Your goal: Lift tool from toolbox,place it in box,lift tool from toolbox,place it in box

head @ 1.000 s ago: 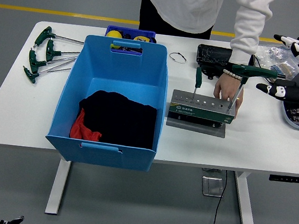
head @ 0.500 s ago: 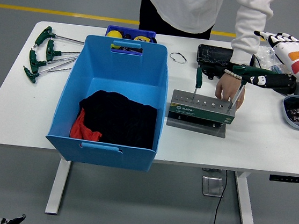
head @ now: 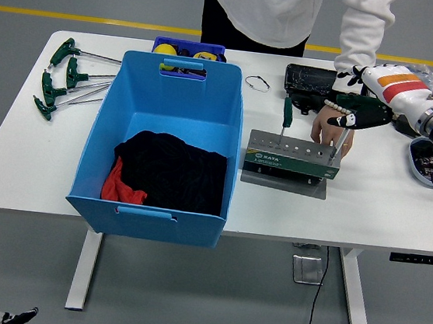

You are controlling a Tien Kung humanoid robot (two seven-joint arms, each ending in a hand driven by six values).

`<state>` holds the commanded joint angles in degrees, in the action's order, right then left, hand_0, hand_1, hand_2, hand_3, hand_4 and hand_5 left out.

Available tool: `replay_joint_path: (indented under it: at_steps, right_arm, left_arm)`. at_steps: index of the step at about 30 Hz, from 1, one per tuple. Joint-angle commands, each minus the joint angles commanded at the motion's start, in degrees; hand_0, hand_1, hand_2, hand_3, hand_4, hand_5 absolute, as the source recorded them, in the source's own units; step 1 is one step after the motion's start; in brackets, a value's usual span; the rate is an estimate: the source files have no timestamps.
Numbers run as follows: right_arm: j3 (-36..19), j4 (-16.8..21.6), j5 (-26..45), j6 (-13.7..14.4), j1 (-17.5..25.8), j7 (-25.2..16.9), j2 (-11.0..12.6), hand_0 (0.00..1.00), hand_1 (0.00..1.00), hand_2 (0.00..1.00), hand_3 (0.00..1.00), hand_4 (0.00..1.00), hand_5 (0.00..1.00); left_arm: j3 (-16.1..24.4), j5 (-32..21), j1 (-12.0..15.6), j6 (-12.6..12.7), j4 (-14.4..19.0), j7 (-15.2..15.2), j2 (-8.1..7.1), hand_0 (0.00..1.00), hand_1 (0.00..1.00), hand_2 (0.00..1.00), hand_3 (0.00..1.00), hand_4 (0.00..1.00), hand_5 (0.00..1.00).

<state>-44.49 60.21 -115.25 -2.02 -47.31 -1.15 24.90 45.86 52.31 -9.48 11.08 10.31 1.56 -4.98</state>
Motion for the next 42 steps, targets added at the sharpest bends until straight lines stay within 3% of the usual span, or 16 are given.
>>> replay_joint_path:
  at_steps: [5, 6, 13, 17, 18, 23, 24, 29, 30, 35, 36, 42]
  right_arm:
    - [2.1, -4.2, 1.1, 1.2, -2.0, 2.0, -1.7, 0.700, 0.568, 0.557, 0.676, 0.998, 0.753]
    - [2.4, -5.2, 1.1, 1.3, -2.3, 2.2, -1.9, 0.626, 0.521, 0.489, 0.616, 0.998, 0.879]
    - [3.0, -10.5, 1.0, 1.8, -3.2, 2.5, -2.8, 0.604, 0.493, 0.471, 0.583, 0.998, 0.915]
    - [3.6, -11.4, 1.2, 1.9, -3.2, 2.4, -3.0, 0.604, 0.493, 0.471, 0.583, 0.998, 0.915]
    - [3.7, -11.5, 1.5, 2.0, -3.2, 2.4, -3.0, 0.524, 0.440, 0.425, 0.482, 0.998, 0.922]
    - [4.8, -11.7, 1.8, 2.4, -3.4, 2.3, -3.5, 0.524, 0.440, 0.425, 0.482, 0.998, 0.922]
    - [5.0, -11.7, 1.8, 2.5, -3.5, 2.4, -3.7, 0.445, 0.382, 0.371, 0.404, 0.998, 0.927]
    - [6.2, -12.0, 1.3, 3.4, -4.2, 2.8, -4.5, 0.445, 0.382, 0.371, 0.404, 0.998, 0.927]
    - [6.3, -12.1, 1.2, 3.5, -4.3, 2.9, -4.7, 0.322, 0.302, 0.309, 0.312, 0.998, 0.927]
    - [6.8, -13.3, 0.6, 4.0, -4.5, 3.7, -5.2, 0.322, 0.302, 0.309, 0.312, 0.998, 0.927]
    - [6.9, -13.5, 0.6, 4.0, -4.4, 3.8, -5.2, 0.256, 0.242, 0.259, 0.263, 0.998, 0.927]
    - [7.6, -15.2, 1.3, 4.5, -4.7, 3.6, -5.5, 0.263, 0.247, 0.264, 0.262, 0.998, 0.929]
  left_arm:
    - [-0.1, -0.1, -0.1, 0.0, 0.0, 0.1, 0.02, 0.717, 0.726, 0.730, 0.690, 0.696, 0.644]
    - [-0.2, -0.2, -0.2, 0.0, 0.0, 0.1, 0.02, 0.716, 0.726, 0.730, 0.691, 0.696, 0.644]
    - [-0.3, -0.4, -0.4, 0.1, 0.0, 0.0, 0.01, 0.716, 0.726, 0.730, 0.689, 0.696, 0.642]
    - [-0.2, -0.2, -0.4, 0.1, 0.0, 0.1, -0.02, 0.716, 0.726, 0.730, 0.689, 0.696, 0.642]
    - [-0.1, -0.1, -0.4, 0.1, 0.0, 0.1, -0.02, 0.717, 0.726, 0.729, 0.689, 0.696, 0.641]
    - [0.1, 0.1, -0.5, 0.1, 0.0, 0.2, -0.06, 0.717, 0.726, 0.729, 0.689, 0.696, 0.641]
    - [0.1, 0.2, -0.5, 0.1, 0.0, 0.2, -0.06, 0.715, 0.726, 0.729, 0.688, 0.696, 0.640]
    - [0.8, 0.9, -0.6, 0.2, 0.0, 0.4, -0.08, 0.715, 0.726, 0.729, 0.688, 0.696, 0.640]
    - [0.8, 1.0, -0.6, 0.2, 0.0, 0.4, -0.10, 0.715, 0.725, 0.729, 0.688, 0.696, 0.638]
    - [0.8, 0.9, -0.6, 0.2, 0.0, 0.4, -0.10, 0.715, 0.725, 0.729, 0.688, 0.696, 0.638]
    - [0.8, 0.8, -0.6, 0.2, 0.0, 0.4, -0.09, 0.715, 0.725, 0.728, 0.688, 0.696, 0.637]
    - [1.0, 1.0, -0.6, 0.3, 0.0, 0.4, -0.03, 0.716, 0.726, 0.729, 0.687, 0.695, 0.636]
